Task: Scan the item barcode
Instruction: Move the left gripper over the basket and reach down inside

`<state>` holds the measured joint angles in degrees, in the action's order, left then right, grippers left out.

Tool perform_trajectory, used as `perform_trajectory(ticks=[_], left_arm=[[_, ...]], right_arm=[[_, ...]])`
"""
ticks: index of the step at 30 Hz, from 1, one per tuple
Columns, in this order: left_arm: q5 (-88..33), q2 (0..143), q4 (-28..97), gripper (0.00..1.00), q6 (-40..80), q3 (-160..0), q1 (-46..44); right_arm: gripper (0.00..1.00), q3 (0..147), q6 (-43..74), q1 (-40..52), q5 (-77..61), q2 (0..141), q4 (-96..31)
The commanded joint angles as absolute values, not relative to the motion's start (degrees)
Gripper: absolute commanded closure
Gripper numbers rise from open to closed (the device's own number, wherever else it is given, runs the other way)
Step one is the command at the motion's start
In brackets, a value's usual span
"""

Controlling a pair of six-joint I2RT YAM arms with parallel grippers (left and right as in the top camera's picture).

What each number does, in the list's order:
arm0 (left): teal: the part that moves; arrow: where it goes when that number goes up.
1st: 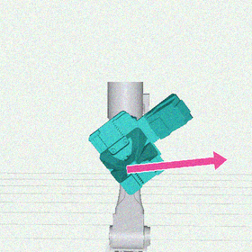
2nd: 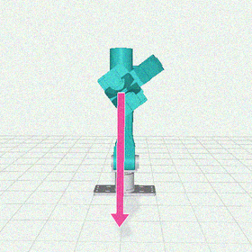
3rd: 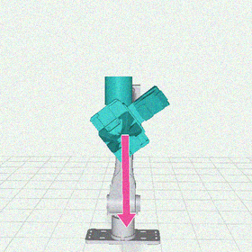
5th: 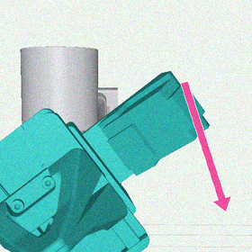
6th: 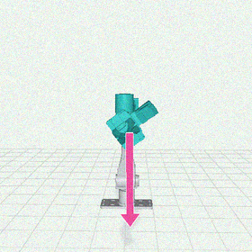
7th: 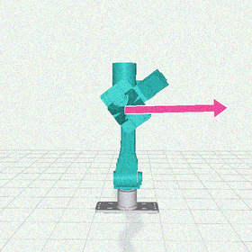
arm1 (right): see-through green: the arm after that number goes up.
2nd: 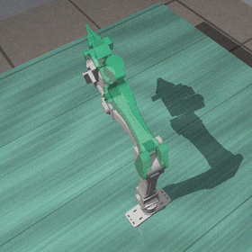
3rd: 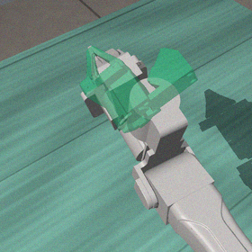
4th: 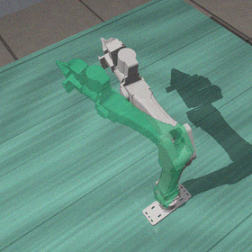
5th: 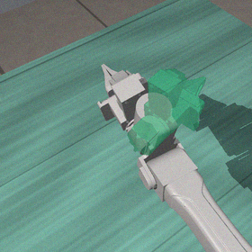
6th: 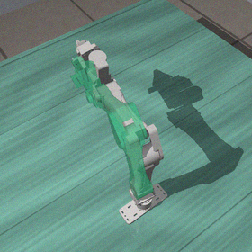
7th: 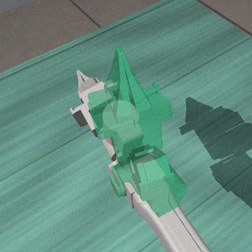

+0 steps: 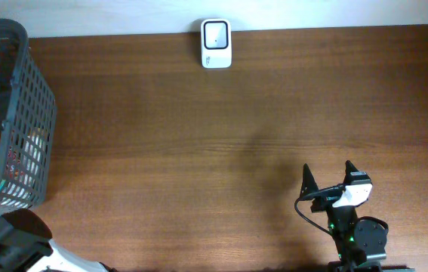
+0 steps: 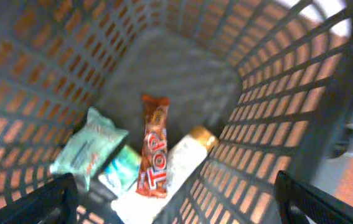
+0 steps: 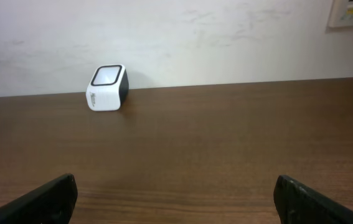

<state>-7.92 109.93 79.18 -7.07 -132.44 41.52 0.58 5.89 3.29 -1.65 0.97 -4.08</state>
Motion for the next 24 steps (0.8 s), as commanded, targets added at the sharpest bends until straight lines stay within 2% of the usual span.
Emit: perform_trajectory(ticks=[1,3,6,10,16,24], left_arm=[[0.84,109.62,79.29,0.01,1.30,-128.40,41.58],[3.75,110.10,79.20,0.01,5.48,-125.91,41.52],[3.75,111.70,78.04,0.01,5.63,-122.39,41.43],[-3.73,115.37,79.26,0.01,5.58,-121.64,41.43],[-3.11,121.95,78.89,0.01,5.58,-121.64,41.43],[10.76,127.79,76.93,0.00,11.11,-121.62,41.25]], right_arm=[[0.01,0.32,6.24,2.90,-2.35,0.80,-4.34],[0.01,0.32,6.24,2.90,-2.35,0.80,-4.34],[0.01,0.32,6.24,2.90,-2.35,0.80,-4.34],[0.01,0.32,6.24,2.90,-2.35,0.80,-4.34],[0.01,0.32,6.24,2.90,-2.35,0.80,-4.34],[0.01,0.32,6.24,2.90,-2.35,0.80,-4.34]])
